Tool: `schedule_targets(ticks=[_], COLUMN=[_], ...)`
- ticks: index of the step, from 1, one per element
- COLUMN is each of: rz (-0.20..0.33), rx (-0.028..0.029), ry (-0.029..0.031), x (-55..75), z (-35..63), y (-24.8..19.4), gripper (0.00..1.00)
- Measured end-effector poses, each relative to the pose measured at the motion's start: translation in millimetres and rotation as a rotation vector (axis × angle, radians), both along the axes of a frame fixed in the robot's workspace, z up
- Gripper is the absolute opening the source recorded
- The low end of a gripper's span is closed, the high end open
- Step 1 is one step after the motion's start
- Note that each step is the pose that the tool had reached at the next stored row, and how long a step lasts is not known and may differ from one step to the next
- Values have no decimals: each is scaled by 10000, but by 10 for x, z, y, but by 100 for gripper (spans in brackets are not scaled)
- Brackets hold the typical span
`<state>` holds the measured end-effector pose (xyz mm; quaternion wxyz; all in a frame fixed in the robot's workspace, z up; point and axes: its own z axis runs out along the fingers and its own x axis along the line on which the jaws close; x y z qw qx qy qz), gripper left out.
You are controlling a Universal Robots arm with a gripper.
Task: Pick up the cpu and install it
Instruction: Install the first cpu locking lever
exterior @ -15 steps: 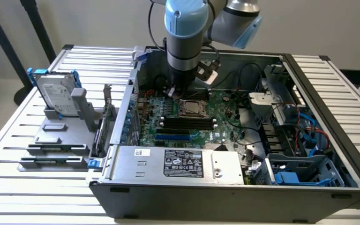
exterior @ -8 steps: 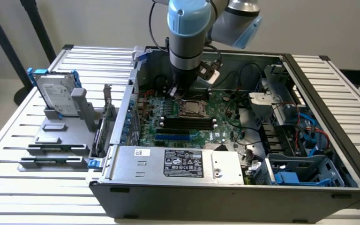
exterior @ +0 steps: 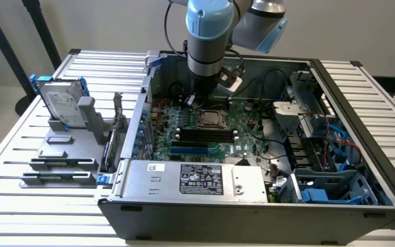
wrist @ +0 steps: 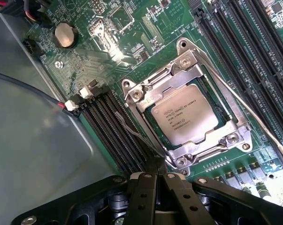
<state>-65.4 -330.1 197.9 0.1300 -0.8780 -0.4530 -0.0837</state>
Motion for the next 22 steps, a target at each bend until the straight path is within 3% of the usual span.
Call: schedule_targets(ticks=[22], rz=[-15], rx=[-73], ry=[156], x=[211], z=[-50], y=[0], gripper=[11])
